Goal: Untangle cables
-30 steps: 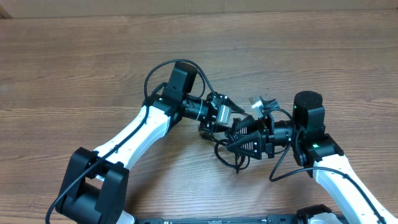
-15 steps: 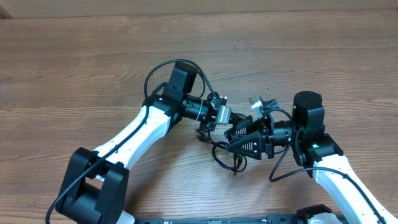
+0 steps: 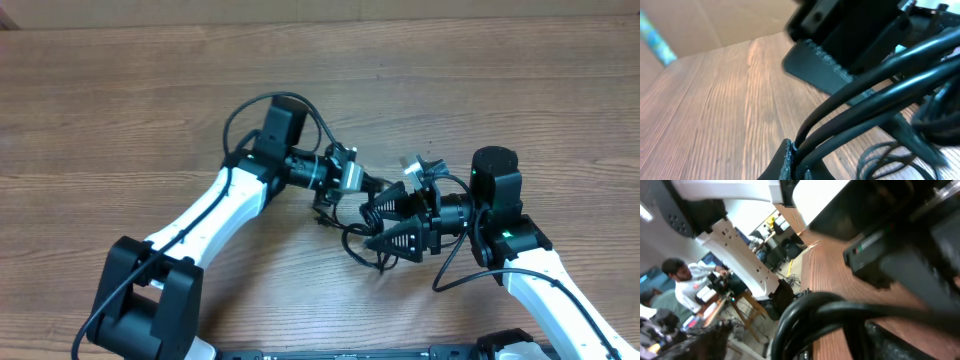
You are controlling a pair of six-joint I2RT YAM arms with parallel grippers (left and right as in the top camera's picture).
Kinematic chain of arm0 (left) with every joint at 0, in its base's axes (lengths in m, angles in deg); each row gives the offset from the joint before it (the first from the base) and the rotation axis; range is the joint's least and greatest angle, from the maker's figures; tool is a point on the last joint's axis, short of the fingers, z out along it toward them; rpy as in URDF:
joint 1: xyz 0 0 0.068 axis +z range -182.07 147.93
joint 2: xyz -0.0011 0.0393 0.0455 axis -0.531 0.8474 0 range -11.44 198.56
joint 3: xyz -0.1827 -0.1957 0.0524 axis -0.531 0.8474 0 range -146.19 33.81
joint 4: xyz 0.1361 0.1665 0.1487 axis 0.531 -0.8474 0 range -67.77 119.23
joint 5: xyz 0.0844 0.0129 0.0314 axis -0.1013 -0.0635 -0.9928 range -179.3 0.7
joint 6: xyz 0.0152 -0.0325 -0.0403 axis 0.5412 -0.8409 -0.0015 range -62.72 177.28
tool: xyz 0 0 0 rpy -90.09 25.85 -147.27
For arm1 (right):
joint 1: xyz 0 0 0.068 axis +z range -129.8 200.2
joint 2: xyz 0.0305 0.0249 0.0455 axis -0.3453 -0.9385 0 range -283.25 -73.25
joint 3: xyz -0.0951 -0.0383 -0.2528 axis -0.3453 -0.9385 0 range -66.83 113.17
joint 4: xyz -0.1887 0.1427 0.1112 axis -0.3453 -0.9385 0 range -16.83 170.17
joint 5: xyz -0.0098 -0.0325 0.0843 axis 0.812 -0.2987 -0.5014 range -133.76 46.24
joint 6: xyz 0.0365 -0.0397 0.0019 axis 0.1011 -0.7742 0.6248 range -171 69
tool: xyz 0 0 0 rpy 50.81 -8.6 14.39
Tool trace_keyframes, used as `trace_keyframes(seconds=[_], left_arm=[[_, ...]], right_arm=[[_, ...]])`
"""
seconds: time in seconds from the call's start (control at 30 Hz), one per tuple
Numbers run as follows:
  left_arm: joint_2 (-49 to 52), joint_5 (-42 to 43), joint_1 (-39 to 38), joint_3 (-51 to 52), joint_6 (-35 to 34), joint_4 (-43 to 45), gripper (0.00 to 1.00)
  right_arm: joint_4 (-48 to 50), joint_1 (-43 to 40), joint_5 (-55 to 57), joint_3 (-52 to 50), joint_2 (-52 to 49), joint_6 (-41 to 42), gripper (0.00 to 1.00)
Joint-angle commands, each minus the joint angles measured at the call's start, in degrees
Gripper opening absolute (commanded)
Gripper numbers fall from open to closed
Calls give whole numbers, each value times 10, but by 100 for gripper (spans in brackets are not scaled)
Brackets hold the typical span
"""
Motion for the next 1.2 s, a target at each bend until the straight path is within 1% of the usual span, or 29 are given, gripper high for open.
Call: trace_keyframes(seconds=[0.0, 0.07, 0.3, 0.37, 0.5, 0.57, 0.77, 0.83, 0.93, 1.07, 1.1, 1.17], left_arm=[[-17, 7, 29, -8, -49, 0, 4], [-17, 7, 42, -8, -68, 0, 4], [-17, 7, 64, -8, -111, 0, 4], [-17, 6, 64, -8, -118, 0, 4], [-17, -29, 64, -8, -161, 0, 4], [-17, -63, 64, -8, -201, 0, 4], [-17, -208, 64, -8, -352, -7, 4], [-17, -242, 64, -8, -382, -13, 4], [-17, -272, 64, -8, -415, -21, 4], [-17, -274, 63, -8, -451, -24, 4], [-17, -274, 62, -8, -458, -25, 4], [-17, -271, 58, -8, -468, -28, 4]], right_arm=[[-6, 3, 30, 4, 0, 1, 93], [-10, 3, 61, 4, 0, 20, 100], [-11, 3, 198, 4, 0, 103, 100], [-11, 3, 233, 4, 0, 112, 100], [-11, 3, 281, 4, 0, 112, 100], [-11, 3, 311, 4, 0, 111, 100], [-8, 3, 390, 4, 0, 111, 100], [-4, 3, 397, 4, 0, 109, 100], [4, 3, 401, 4, 0, 99, 100], [6, 3, 404, 4, 0, 62, 100], [6, 3, 405, 4, 0, 52, 99], [6, 3, 405, 4, 0, 29, 91]])
